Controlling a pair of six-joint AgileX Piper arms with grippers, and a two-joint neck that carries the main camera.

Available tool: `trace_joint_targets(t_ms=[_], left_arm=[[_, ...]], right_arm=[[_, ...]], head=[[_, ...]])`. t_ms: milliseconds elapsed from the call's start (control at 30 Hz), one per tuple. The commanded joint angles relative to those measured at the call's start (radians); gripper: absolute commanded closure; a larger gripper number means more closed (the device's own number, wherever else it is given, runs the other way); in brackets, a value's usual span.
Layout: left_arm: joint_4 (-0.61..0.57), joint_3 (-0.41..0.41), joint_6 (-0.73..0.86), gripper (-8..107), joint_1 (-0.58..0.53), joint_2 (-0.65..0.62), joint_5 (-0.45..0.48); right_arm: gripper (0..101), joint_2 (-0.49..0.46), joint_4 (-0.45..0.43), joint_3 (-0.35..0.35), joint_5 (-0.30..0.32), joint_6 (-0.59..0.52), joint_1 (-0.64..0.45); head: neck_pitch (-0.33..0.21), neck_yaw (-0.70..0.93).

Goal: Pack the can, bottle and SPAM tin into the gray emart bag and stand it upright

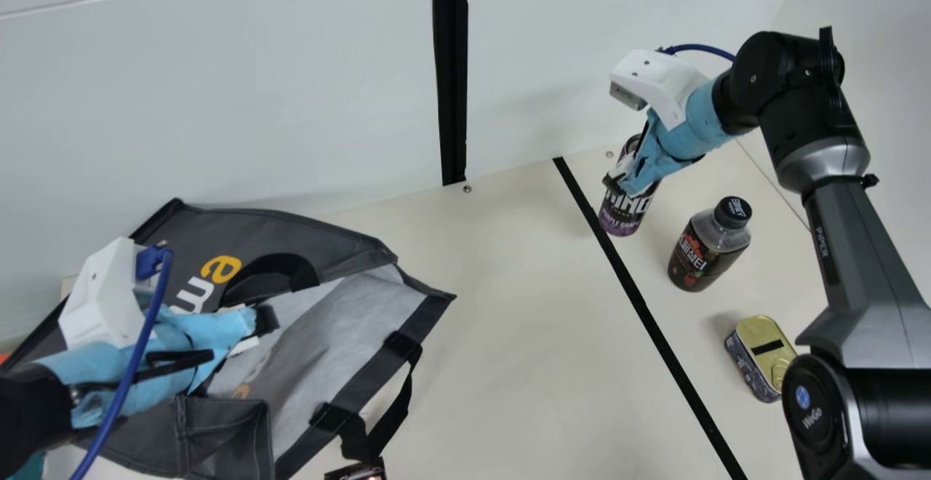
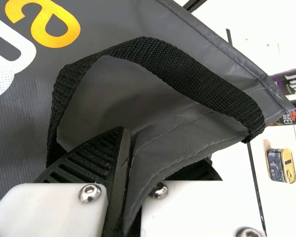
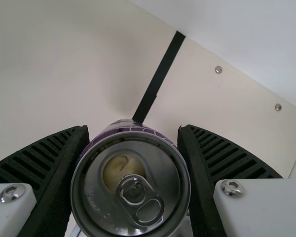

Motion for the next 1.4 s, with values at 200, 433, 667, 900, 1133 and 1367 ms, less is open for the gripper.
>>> trace_joint_targets(t_ms=[200,433,667,900,1133,1367], left_arm=[[0.000,0.000,0.000,107,0.000,0.000,0.000],[0.000,0.000,0.000,107,0.000,0.000,0.000],[0.000,0.000,0.000,107,0.000,0.000,0.000],[0.000,0.000,0.000,107,0.000,0.000,0.000],[0.000,0.000,0.000,107,0.000,0.000,0.000],[0.000,0.000,0.000,107,0.000,0.000,0.000]], right_arm=[[101,-0.064,0.018,0.086,0.000,-0.058,0.025],[101,-0.122,0.044,0.172,0.000,-0.113,0.043],[101,-0.182,0.083,0.268,0.000,-0.176,0.058],[101,-0.235,0.120,0.351,0.000,-0.233,0.075],[101,-0.279,0.156,0.418,0.000,-0.273,0.094],[101,-0.322,0.187,0.489,0.000,-0.312,0.125]], head=[[-0.023,-0.001],[-0.023,-0.001],[-0.023,-0.001],[-0.023,-0.001],[-0.023,-0.001],[-0.023,-0.001]])
